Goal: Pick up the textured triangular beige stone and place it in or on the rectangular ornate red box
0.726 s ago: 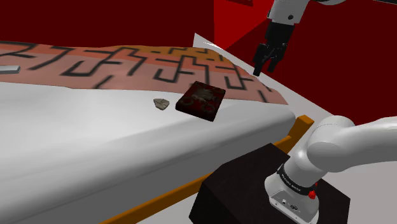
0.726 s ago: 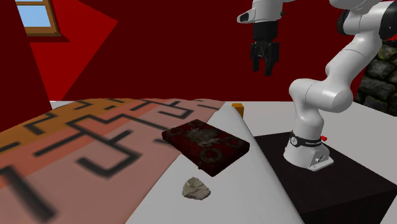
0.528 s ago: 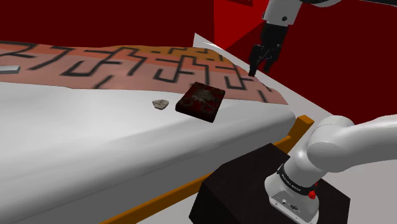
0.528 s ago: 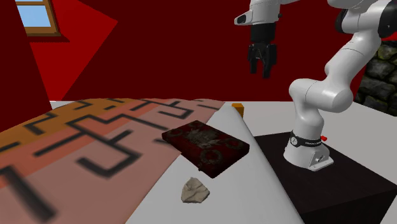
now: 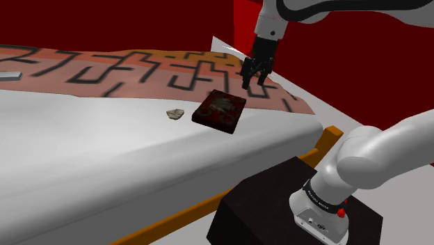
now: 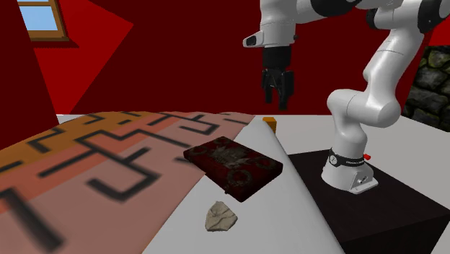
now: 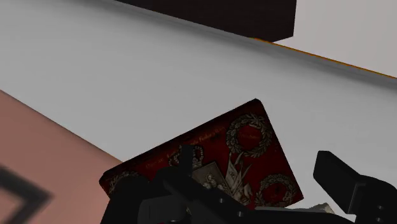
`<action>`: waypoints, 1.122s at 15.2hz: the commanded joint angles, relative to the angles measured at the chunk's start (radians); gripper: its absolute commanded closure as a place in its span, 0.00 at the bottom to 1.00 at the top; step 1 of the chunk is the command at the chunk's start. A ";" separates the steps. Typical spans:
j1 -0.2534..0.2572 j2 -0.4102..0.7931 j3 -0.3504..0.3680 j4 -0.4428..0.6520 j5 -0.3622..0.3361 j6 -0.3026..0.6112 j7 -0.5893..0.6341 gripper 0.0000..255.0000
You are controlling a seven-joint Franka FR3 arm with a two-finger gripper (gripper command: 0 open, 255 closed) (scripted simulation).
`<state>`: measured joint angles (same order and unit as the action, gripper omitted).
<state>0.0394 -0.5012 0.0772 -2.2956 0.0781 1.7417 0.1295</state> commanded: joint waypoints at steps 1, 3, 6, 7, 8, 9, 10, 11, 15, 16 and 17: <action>0.010 0.061 0.009 0.012 0.013 0.055 -0.002 0.00; 0.018 0.128 0.018 0.037 0.025 0.102 -0.005 0.00; 0.031 0.231 0.031 0.084 0.039 0.165 -0.010 0.00; 0.036 0.265 0.036 0.102 0.043 0.184 -0.012 0.00; 0.040 0.300 0.040 0.122 0.047 0.202 -0.013 0.00; 0.044 0.335 0.045 0.143 0.050 0.219 -0.015 0.00; 0.048 0.370 0.049 0.164 0.054 0.235 -0.016 0.00; 0.052 0.405 0.054 0.187 0.056 0.250 -0.017 0.00; 0.069 0.547 0.071 0.292 0.063 0.298 -0.021 0.00; 0.073 0.583 0.076 0.321 0.063 0.307 -0.022 0.00; 0.078 0.619 0.080 0.352 0.063 0.315 -0.022 0.00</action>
<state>0.1108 0.0810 0.1514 -1.9696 0.1401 2.0422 0.1061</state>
